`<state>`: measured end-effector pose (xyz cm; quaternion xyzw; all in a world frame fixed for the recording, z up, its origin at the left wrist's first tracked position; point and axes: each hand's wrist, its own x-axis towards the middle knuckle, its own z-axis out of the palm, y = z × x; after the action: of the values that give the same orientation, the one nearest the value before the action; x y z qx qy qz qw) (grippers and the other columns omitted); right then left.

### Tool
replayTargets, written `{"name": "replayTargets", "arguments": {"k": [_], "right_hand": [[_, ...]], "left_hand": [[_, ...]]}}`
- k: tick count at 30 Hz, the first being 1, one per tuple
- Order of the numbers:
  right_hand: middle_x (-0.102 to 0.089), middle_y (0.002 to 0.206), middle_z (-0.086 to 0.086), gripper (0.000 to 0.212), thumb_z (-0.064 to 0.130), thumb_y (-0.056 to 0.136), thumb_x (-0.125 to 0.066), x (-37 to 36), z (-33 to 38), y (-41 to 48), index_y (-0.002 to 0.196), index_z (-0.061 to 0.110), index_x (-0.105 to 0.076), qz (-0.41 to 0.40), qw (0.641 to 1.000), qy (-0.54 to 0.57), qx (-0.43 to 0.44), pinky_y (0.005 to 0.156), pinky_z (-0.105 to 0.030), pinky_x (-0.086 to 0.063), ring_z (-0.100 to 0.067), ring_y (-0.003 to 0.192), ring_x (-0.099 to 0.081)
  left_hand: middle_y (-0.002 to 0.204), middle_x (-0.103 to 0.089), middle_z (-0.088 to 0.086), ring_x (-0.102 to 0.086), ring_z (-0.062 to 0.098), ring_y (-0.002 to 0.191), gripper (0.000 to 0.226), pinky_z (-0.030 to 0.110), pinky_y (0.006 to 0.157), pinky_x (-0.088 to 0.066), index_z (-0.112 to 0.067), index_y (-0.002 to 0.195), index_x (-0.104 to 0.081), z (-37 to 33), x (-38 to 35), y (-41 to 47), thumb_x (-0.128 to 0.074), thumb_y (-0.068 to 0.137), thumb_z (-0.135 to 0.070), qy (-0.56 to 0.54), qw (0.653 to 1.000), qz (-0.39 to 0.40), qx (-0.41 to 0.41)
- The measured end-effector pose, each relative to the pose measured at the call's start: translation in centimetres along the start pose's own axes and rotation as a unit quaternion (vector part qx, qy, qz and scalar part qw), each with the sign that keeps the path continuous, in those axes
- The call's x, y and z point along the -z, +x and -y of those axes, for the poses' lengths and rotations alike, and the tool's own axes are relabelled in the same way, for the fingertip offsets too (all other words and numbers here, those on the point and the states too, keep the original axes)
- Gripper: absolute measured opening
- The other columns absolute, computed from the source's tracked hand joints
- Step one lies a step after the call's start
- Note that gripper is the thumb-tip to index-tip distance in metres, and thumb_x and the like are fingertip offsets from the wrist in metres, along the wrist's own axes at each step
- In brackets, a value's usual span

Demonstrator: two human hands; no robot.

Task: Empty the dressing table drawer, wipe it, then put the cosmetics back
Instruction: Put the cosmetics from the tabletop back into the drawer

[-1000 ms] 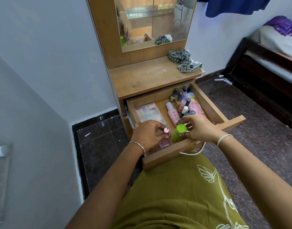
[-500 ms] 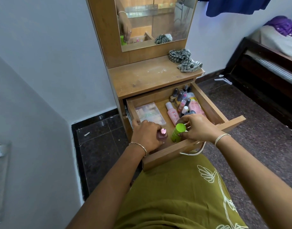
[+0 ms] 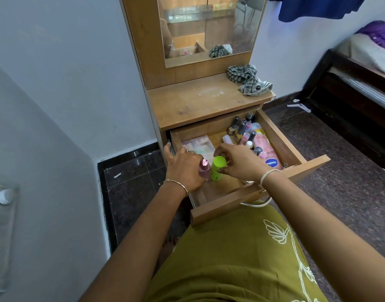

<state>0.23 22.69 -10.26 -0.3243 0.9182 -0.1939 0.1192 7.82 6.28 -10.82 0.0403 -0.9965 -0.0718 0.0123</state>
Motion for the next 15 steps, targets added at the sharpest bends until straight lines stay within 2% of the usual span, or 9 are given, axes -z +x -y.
{"name": "replayTargets", "arguments": {"k": [6, 10, 13, 15], "right_hand": [[-0.058, 0.112, -0.002, 0.044, 0.021, 0.073, -0.08, -0.1, 0.1, 0.4, 0.111, 0.022, -0.059, 0.001, 1.0, 0.019, -0.001, 0.08, -0.032, -0.056, -0.018, 0.091, -0.065], [-0.064, 0.111, 0.004, 0.057, 0.011, 0.07, -0.082, 1.7, -0.5, -0.3, 0.121, 0.016, -0.058, 0.007, 0.999, 0.043, -0.026, 0.082, -0.029, -0.054, -0.012, 0.094, -0.061], [-0.066, 0.104, 0.006, 0.046, 0.004, 0.073, -0.076, 3.4, -2.2, -1.1, 0.114, 0.019, -0.063, -0.024, 0.997, 0.045, -0.065, 0.073, -0.012, -0.048, -0.01, 0.092, -0.063], [-0.067, 0.097, 0.007, 0.032, 0.003, 0.078, -0.069, 4.2, -3.1, -1.8, 0.106, 0.02, -0.067, -0.043, 0.995, 0.038, -0.086, 0.069, -0.009, -0.045, -0.01, 0.09, -0.065]], "left_hand": [[0.101, -0.065, -0.005, -0.045, 0.021, 0.119, 0.029, 0.056, 0.109, -0.003, -0.026, 0.093, -0.066, 0.0, 0.2, 0.0, -0.058, 0.08, -0.051, 0.002, 1.0, -0.001, -0.004], [0.118, -0.06, -0.007, -0.042, 0.02, 0.126, 0.046, 0.057, 0.109, -0.004, -0.032, 0.116, -0.057, -0.1, 0.0, -0.2, -0.06, 0.076, -0.055, -0.01, 1.0, -0.006, -0.002], [0.124, -0.057, -0.01, -0.042, 0.017, 0.127, 0.06, 0.055, 0.11, -0.007, -0.035, 0.124, -0.05, -0.1, -0.1, -0.2, -0.062, 0.072, -0.063, -0.05, 0.998, -0.021, 0.007], [0.123, -0.058, -0.012, -0.043, 0.016, 0.125, 0.06, 0.053, 0.109, -0.011, -0.035, 0.124, -0.05, -0.2, -0.1, -0.2, -0.061, 0.073, -0.065, -0.102, 0.994, -0.04, 0.025]]}}
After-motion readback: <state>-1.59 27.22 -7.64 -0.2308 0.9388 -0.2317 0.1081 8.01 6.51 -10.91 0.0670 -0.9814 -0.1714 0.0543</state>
